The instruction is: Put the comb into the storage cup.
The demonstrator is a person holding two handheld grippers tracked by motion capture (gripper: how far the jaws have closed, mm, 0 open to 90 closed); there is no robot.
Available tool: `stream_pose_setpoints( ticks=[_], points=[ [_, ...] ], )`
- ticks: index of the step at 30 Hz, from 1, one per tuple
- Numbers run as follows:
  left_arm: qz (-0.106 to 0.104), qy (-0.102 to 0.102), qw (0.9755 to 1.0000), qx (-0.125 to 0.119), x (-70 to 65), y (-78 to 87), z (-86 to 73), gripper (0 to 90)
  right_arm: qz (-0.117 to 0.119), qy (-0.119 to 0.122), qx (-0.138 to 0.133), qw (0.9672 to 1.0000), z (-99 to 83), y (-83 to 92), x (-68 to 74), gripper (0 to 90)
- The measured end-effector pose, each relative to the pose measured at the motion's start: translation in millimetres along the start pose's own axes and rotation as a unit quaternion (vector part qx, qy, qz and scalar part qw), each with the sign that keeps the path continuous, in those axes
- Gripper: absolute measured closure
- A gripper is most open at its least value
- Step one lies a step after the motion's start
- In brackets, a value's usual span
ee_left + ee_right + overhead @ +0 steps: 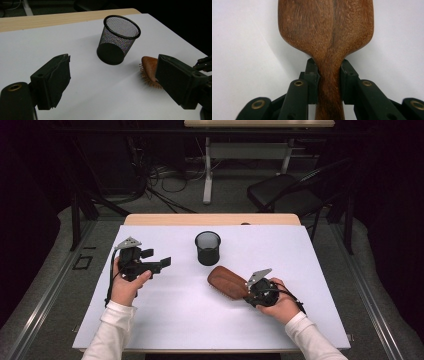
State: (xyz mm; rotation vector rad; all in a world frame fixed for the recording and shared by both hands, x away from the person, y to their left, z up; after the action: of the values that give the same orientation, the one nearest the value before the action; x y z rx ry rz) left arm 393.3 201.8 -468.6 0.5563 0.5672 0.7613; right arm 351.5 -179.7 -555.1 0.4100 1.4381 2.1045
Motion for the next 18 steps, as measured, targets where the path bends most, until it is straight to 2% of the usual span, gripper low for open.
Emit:
stream_pose_setpoints(
  ticks=[18],
  points=[
    [-0.005,-0.002,1.0,0.002,-2.1,-1.4,0.1,12.9,-0.004,-0.019,-0.059,0.9981,2.8,7.9,4.5,72.2]
  ],
)
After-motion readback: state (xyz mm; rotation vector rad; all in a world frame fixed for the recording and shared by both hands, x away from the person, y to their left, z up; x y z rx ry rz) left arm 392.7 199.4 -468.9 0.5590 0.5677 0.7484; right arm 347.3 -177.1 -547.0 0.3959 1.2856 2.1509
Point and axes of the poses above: each handheld gripper's, and its own axes: y roughly backward along the jaws, z roughly out of its top, x roughly to its left, the point moved 2 cm from there along -y, roughly forward along the jaws, and after that the axes turned 12 degrees about x, right-handed, at the moved point
